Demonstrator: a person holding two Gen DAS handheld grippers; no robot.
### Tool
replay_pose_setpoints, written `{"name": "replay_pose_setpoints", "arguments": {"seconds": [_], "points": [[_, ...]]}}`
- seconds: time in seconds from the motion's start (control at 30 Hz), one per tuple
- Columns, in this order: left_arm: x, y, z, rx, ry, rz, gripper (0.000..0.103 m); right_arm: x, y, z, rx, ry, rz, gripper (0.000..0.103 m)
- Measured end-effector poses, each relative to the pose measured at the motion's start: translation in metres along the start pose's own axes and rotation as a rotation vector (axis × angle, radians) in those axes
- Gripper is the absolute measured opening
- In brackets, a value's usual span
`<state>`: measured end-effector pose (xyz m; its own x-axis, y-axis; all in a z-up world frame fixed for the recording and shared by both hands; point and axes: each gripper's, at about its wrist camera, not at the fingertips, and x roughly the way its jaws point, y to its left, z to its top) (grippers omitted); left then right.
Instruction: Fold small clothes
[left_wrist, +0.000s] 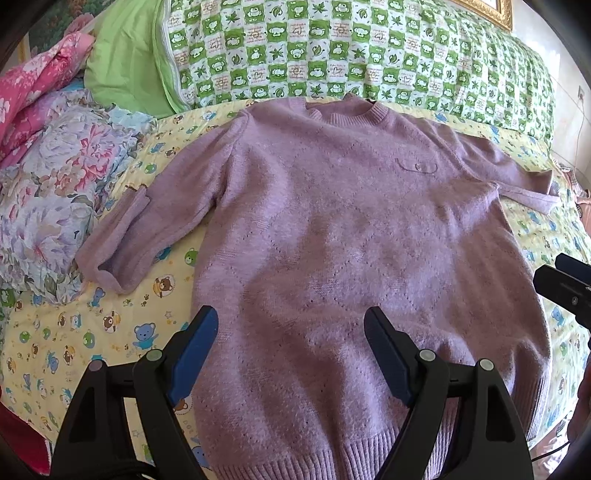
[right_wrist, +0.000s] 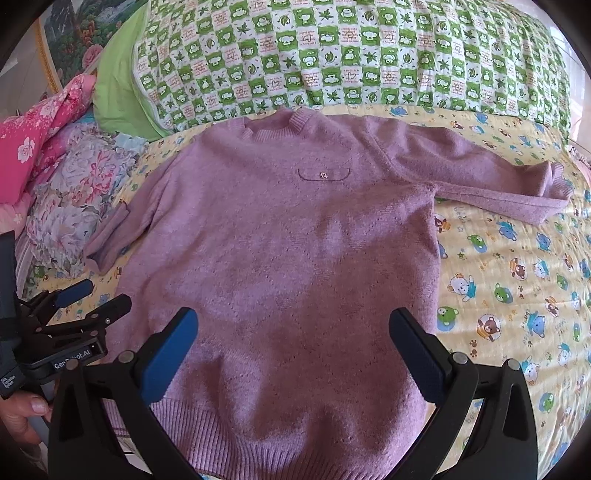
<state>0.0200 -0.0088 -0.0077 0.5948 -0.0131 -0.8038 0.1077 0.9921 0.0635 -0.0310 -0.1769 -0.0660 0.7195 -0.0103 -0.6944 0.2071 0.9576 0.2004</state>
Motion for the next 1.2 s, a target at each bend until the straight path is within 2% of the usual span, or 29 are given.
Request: {"name": "replay_pose_setpoints", "arguments": {"seconds": [0.23,0.4,0.53,0.6,0.77,0.9,1.0,1.07,1.2], "points": [[0.007,-0.004,0.009,-0.008,0.031,-0.029,0.082,0.003,-0.013,0.004,0.047,0.005,0.022,0.103],[0.014,-0.007,0.022,-0.01,0.02,-0.033,0.082,-0.001,-0.044,0.01,0.134,-0.026,0.02,0.103],[0.027,-0.009,0.039,-0.009,0.03,-0.033,0.082,-0.006,-0.1,0.021,0.263,-0.043,-0.04,0.103],[0.036,-0.011,0.05,-0.011,0.034,-0.031,0.082,-0.01,-0.142,0.028,0.345,-0.07,-0.089,0.103],[0.061,-0.022,0.078,-0.029,0.032,-0.039,0.082,-0.018,-0.251,0.052,0.538,-0.092,-0.254,0.1],[0.087,-0.031,0.105,-0.038,0.039,-0.038,0.082,-0.02,-0.32,0.072,0.623,-0.135,-0.349,0.097],[0.107,-0.037,0.124,-0.047,0.045,-0.026,0.082,-0.01,-0.368,0.087,0.675,-0.147,-0.387,0.084],[0.121,-0.04,0.135,-0.056,0.054,-0.025,0.082,-0.002,-0.396,0.093,0.707,-0.139,-0.41,0.07],[0.145,-0.05,0.151,-0.049,0.072,-0.009,0.082,0.03,-0.442,0.104,0.747,-0.1,-0.439,0.06]]}}
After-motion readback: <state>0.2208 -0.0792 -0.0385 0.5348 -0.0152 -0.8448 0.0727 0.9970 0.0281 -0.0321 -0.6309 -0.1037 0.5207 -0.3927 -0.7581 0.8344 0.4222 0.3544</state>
